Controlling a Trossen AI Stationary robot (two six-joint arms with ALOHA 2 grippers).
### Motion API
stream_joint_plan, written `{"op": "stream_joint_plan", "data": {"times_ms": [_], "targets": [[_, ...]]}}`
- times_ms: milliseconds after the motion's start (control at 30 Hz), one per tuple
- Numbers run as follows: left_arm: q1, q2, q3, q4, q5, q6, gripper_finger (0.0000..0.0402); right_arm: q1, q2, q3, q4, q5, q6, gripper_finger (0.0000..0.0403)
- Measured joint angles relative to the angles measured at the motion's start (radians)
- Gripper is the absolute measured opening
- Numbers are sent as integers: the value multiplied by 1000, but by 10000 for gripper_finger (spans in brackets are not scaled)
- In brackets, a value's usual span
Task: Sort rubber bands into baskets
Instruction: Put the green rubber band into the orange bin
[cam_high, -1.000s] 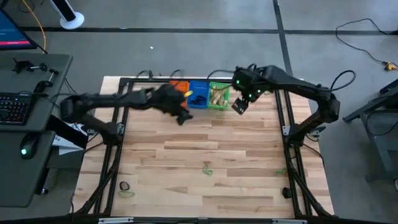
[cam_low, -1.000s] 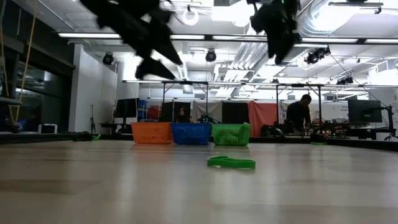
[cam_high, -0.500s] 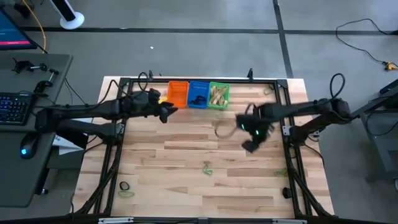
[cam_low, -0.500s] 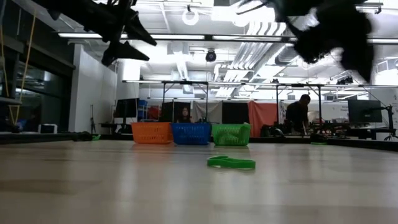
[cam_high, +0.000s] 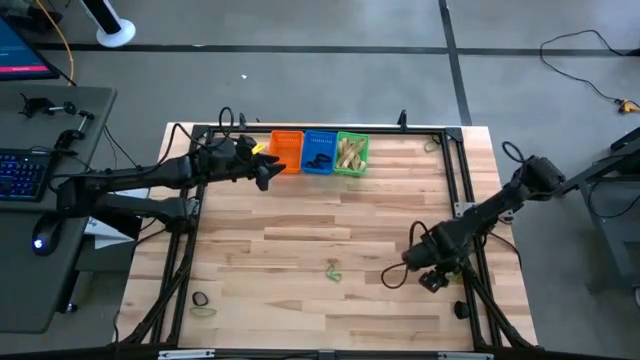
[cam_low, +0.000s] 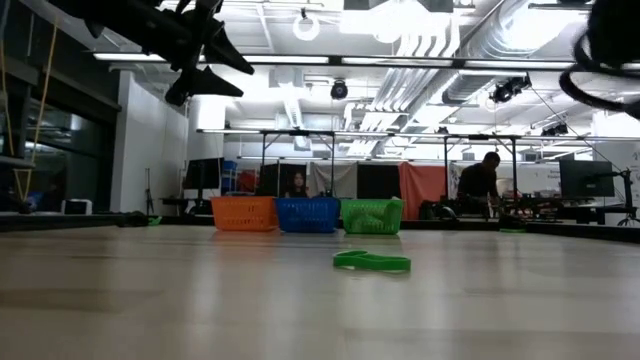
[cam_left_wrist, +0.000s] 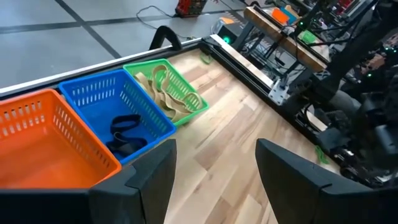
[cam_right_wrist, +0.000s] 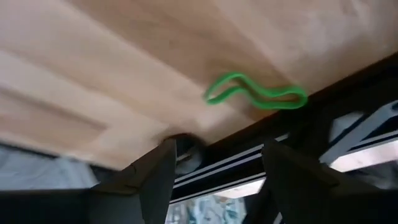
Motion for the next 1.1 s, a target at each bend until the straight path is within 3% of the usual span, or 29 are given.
{"op": "stream_joint_plan", "data": {"times_ms": [333,567,667,800,867,933,1100], "targets": [[1,0,0,1,-2,-13,214,24,216,-8,17,44,-207,226],[1,0,0,0,-4,-46,214,21,365,8,13,5,-323,212],[1,0,0,0,-10,-60,214,22,387,22,11,0,-367,163],[1,0,0,-1,-11,-61,214,24,389,45,13,24,-387,45],[1,0,0,0,-11,-62,214,23,389,72,-6,52,-412,14],[1,0,0,0,-11,-65,214,8,387,120,-53,124,-448,15],[1,0,1,19,-11,-61,214,-101,345,317,-118,464,-639,4]]}}
